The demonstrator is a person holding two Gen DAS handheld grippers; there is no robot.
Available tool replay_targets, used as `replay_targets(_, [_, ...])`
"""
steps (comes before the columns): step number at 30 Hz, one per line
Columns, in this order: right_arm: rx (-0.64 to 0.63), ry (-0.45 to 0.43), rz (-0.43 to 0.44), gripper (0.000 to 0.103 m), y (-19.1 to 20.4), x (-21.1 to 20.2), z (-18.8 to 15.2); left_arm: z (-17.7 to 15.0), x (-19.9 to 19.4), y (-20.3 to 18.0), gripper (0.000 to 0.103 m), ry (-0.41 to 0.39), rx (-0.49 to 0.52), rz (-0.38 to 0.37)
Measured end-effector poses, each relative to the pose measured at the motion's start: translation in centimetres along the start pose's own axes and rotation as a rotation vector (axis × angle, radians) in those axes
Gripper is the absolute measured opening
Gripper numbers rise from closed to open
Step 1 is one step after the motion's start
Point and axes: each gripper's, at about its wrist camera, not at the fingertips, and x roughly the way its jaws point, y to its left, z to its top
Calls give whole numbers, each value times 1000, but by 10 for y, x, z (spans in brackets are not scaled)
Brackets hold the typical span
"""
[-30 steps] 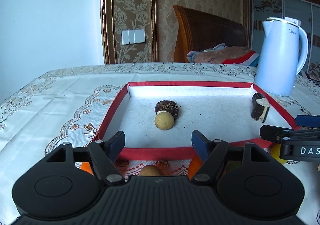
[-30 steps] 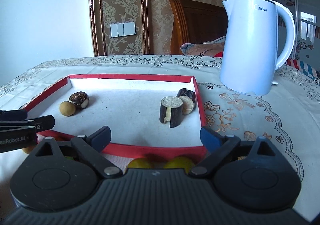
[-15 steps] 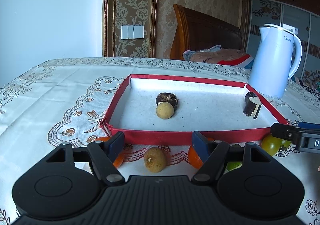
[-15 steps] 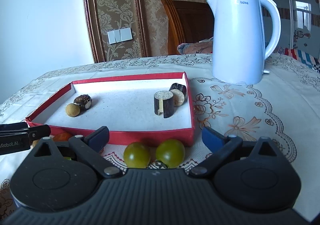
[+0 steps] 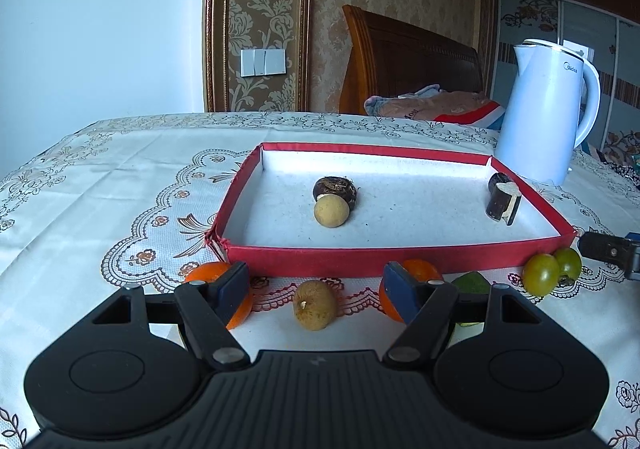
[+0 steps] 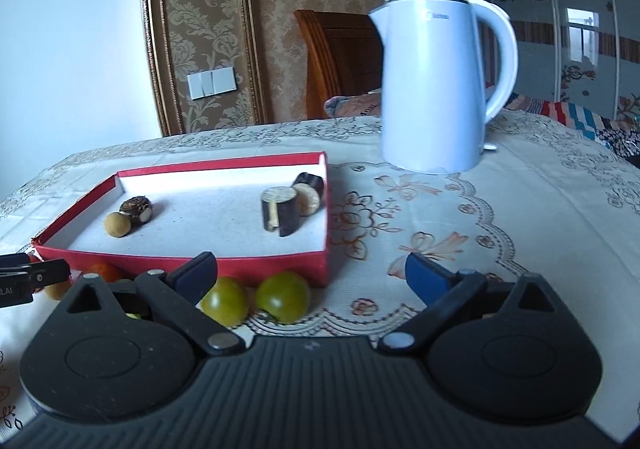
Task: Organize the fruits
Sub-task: 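Move both open tools toward the produce lying beside the tray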
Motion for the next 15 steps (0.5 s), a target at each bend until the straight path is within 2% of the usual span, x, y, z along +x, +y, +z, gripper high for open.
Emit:
replay_targets(6, [-15, 55, 10, 100, -4, 2, -6, -1, 0, -1, 74, 2, 8, 2])
replay_targets(9, [-41, 35, 11, 100, 0, -2, -8, -1, 0, -2, 74, 2, 9, 3])
replay_targets(15, [-30, 73, -36, 100, 0, 4, -8, -2, 0, -3, 78, 5, 18, -1])
